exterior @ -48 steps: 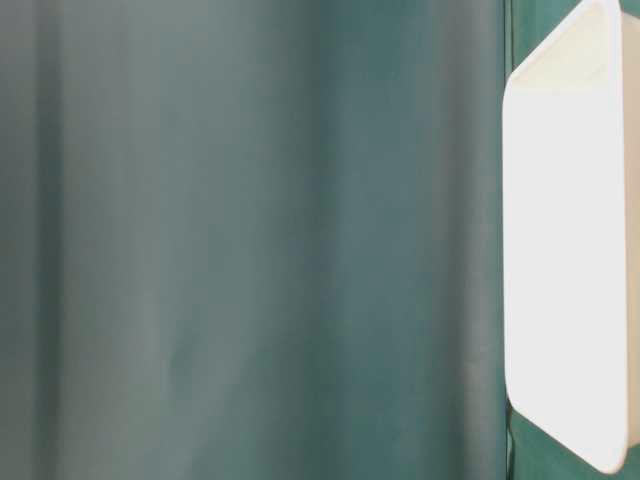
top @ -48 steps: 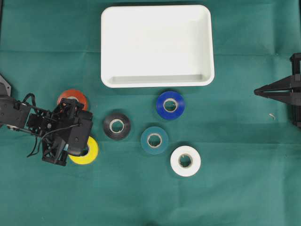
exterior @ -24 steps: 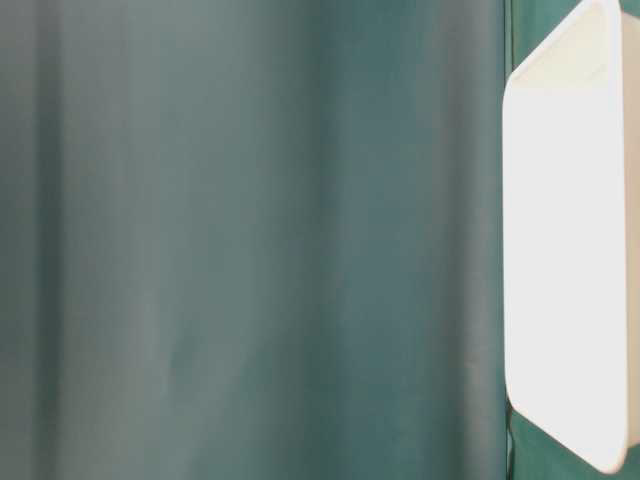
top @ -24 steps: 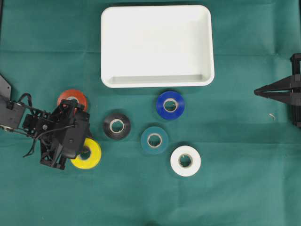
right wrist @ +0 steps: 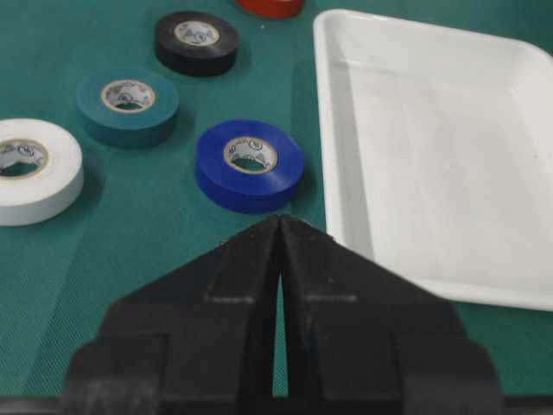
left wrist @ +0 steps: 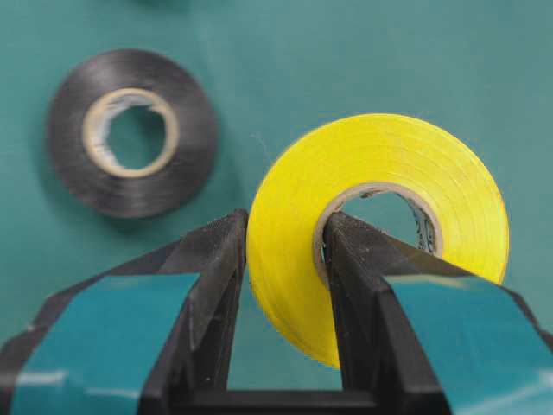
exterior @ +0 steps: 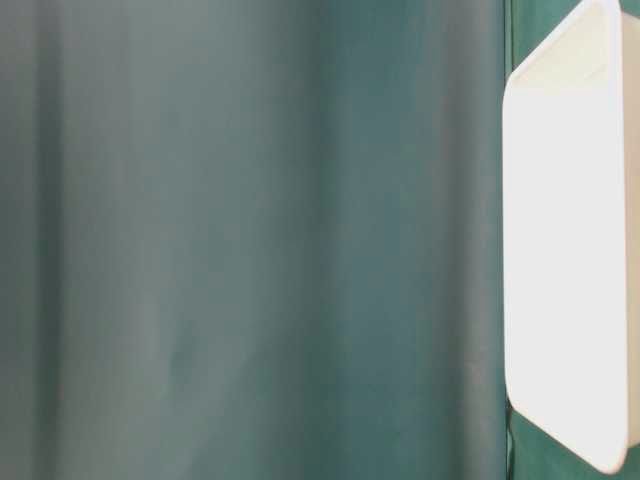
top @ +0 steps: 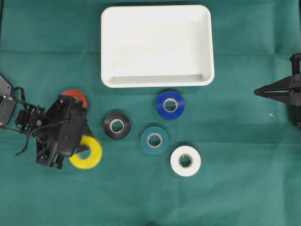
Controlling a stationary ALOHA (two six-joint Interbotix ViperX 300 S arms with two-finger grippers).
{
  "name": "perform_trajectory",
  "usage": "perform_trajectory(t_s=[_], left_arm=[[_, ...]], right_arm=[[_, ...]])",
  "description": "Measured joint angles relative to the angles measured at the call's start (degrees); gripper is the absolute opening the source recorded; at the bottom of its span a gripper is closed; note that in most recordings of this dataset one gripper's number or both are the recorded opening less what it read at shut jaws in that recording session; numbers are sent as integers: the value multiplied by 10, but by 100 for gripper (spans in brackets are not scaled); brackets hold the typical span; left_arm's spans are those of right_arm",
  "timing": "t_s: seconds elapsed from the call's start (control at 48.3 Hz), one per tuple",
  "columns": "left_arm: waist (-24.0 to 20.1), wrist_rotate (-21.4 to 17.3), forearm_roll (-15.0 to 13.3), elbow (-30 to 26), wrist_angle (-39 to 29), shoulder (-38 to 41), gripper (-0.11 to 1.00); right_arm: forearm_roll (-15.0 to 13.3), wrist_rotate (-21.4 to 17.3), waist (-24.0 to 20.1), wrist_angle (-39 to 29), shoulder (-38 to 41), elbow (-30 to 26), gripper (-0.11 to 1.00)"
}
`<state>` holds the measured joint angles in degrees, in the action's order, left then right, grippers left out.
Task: Put the tape into the white case with the left arm.
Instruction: 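Lift the yellow roll and carry it into the white tray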
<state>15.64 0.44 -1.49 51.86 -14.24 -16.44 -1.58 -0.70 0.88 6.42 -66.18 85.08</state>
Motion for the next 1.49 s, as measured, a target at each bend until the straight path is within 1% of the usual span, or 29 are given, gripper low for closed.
perform_trajectory(t_s=[0.103, 0.621, 0.766, 0.849, 0.931, 1.097, 1.242, 1.387, 1.49], left_arm=[[-33, -2, 1, 0, -1, 0, 25], [-235, -6, 0, -12, -1, 0, 26], [-291, -33, 1, -26, 0, 4, 26], [-320, -55, 1, -33, 2, 11, 26], [-347, -82, 1, -43, 11, 28, 26], [-398, -116, 2, -69, 25, 76, 26], [-426, -140, 2, -103, 26, 120, 26], [-439, -171, 2, -137, 27, 163, 26], [-449, -184, 2, -156, 27, 189, 26]], right_arm=[[0, 0, 0, 0, 0, 0, -9], [0, 0, 0, 0, 0, 4, -9], [0, 0, 0, 0, 0, 4, -9], [0, 0, 0, 0, 0, 4, -9], [0, 0, 0, 1, 0, 4, -9], [0, 0, -1, 1, 0, 5, -9], [0, 0, 0, 0, 0, 8, -9], [0, 0, 0, 0, 0, 10, -9], [0, 0, 0, 0, 0, 11, -9]])
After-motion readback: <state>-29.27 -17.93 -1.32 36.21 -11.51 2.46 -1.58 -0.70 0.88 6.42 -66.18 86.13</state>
